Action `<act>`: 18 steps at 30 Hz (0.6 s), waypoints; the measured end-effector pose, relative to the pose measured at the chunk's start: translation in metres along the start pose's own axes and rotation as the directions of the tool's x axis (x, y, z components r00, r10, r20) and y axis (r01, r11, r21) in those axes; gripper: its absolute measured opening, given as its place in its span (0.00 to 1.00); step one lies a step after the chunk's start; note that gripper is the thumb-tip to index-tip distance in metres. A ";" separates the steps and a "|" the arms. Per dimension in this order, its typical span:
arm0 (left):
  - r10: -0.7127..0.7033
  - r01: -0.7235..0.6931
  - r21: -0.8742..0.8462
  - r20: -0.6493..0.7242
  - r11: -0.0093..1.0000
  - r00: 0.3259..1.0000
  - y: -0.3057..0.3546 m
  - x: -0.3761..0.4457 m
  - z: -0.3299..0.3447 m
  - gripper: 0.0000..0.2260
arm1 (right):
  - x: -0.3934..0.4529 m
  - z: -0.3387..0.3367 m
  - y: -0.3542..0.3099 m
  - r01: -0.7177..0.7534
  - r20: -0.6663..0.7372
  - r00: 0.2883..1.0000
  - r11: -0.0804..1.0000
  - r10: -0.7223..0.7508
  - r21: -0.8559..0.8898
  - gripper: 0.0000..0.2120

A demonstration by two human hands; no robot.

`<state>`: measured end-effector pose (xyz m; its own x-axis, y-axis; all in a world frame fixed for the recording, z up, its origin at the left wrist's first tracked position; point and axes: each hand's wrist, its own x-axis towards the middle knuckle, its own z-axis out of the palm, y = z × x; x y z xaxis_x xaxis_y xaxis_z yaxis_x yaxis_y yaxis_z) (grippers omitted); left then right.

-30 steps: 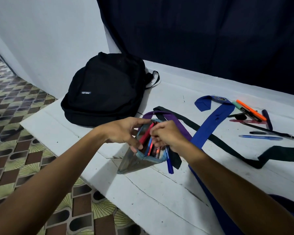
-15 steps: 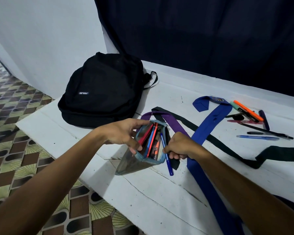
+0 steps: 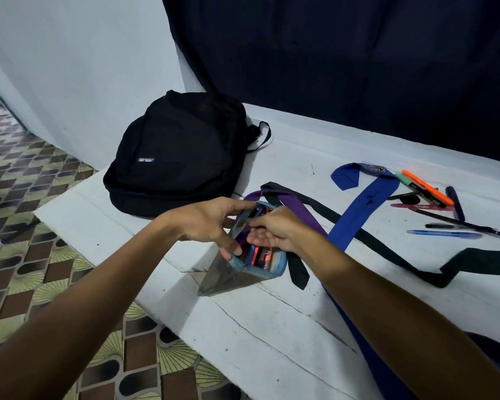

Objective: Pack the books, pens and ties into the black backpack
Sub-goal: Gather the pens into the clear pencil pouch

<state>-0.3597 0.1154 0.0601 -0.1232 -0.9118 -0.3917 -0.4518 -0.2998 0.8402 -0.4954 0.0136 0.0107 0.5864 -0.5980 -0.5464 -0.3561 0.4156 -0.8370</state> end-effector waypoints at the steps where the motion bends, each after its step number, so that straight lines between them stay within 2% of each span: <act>1: 0.002 -0.002 0.000 -0.010 1.000 1.000 0.001 -0.001 -0.001 0.43 | 0.001 0.004 0.003 0.029 -0.033 0.999 1.000 -0.029 -0.003 0.08; 3: 0.003 -0.003 0.001 -0.028 1.000 1.000 0.000 -0.001 -0.003 0.42 | 0.000 0.009 0.008 0.085 -0.090 0.992 0.995 -0.089 -0.048 0.10; 6: 0.022 -0.022 0.001 -0.032 1.000 0.999 -0.003 -0.002 -0.006 0.42 | -0.001 0.014 0.012 0.147 -0.092 0.984 0.989 -0.149 -0.028 0.08; 11: 0.035 -0.035 0.004 -0.031 0.999 0.999 -0.002 -0.002 -0.007 0.38 | -0.004 0.000 0.008 0.124 -0.022 0.992 0.991 -0.123 0.050 0.05; 15: 0.022 -0.021 0.045 -0.017 0.999 1.000 -0.002 0.001 -0.005 0.37 | -0.015 -0.040 0.011 0.095 0.039 0.995 0.992 -0.092 -0.078 0.10; 18: -0.025 0.025 0.158 -0.002 0.987 1.000 0.003 0.007 -0.002 0.39 | -0.028 -0.080 0.018 0.076 0.034 0.997 0.987 -0.072 -0.144 0.08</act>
<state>-0.3605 0.1071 0.0605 -0.1104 -0.9044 -0.4121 -0.5886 -0.2746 0.7603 -0.5762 -0.0173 0.0084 0.6346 -0.6031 -0.4832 -0.4114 0.2657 -0.8719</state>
